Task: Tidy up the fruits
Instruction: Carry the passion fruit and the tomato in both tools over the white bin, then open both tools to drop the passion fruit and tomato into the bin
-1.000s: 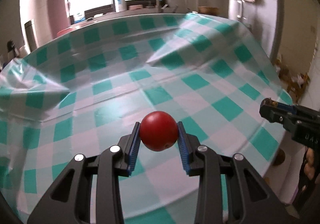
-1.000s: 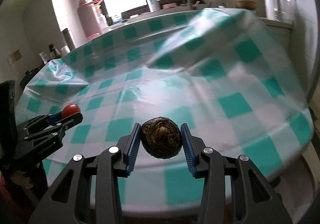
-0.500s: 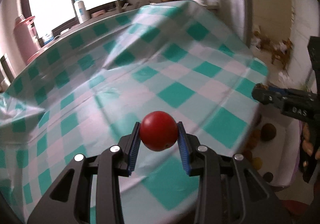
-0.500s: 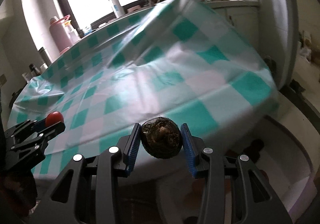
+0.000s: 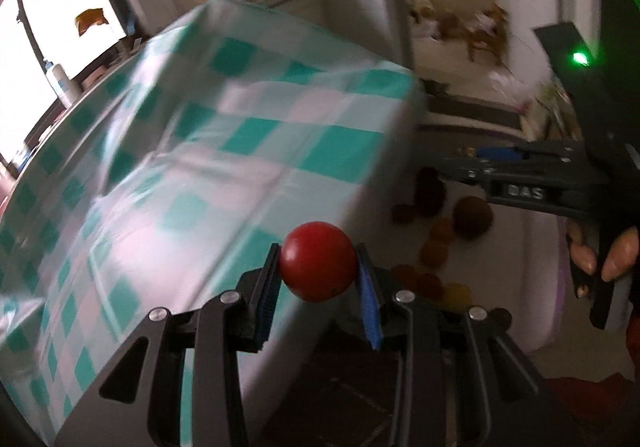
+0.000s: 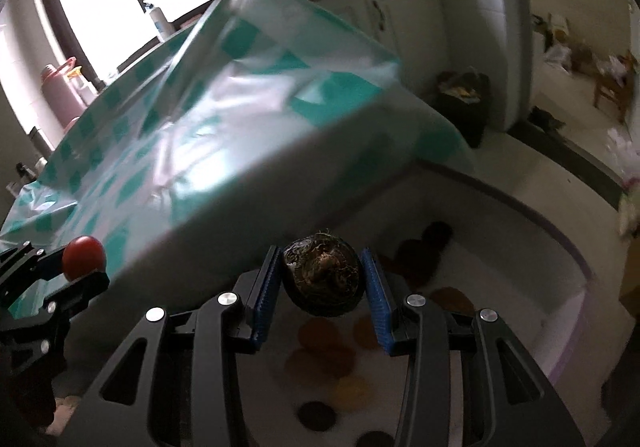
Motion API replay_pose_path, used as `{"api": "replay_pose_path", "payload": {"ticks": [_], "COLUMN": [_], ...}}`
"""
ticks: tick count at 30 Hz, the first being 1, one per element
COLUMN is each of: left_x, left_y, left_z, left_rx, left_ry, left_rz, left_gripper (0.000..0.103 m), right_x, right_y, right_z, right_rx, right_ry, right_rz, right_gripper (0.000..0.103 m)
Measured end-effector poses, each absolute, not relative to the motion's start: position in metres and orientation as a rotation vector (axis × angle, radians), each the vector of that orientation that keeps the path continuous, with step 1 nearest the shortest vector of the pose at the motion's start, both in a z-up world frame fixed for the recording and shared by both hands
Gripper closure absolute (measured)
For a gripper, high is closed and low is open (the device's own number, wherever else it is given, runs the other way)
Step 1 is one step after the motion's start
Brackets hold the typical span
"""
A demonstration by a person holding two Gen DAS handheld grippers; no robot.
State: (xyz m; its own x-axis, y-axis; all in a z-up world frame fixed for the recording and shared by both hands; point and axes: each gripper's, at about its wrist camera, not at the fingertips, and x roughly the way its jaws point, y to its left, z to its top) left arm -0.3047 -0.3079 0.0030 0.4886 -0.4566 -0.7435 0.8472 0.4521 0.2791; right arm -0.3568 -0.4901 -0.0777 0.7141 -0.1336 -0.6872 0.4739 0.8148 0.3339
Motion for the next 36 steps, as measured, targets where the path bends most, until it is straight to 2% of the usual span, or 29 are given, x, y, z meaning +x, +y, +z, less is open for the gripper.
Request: {"api": "replay_pose_path", "payload": {"ticks": [9, 14, 21, 27, 36], "left_x": [-0.350, -0.345, -0.326, -0.329, -0.324], "left_y": [-0.360, -0.387, -0.411, -0.416, -0.418], "left_z": [-0.050, -0.102, -0.158, -0.177, -0.180], "left_rx": [0.898, 0.986, 0.964, 0.993, 0.933], "left_ry": [0.661, 0.753, 0.911, 0.907, 0.913], "left_rz": [-1.028, -1.056, -1.059, -1.059, -1.027], "left_gripper": [0.067, 0.067, 0.067, 0.067, 0.067], "right_x": [-0.374, -0.374, -0.377, -0.374, -0.371], "right_y": [-0.511, -0.516, -0.517, -0.511, -0.508], "right_z": [-0.126, -0.152, -0.181, -0.193, -0.194], "right_rx": [0.517, 0.471, 0.423, 0.383, 0.356], "right_ry": [0.827, 0.916, 1.023, 1.105, 1.127], "right_rz": [-0.458, -0.502, -0.501, -0.489, -0.489], "right_gripper": [0.062, 0.062, 0.062, 0.062, 0.062]}}
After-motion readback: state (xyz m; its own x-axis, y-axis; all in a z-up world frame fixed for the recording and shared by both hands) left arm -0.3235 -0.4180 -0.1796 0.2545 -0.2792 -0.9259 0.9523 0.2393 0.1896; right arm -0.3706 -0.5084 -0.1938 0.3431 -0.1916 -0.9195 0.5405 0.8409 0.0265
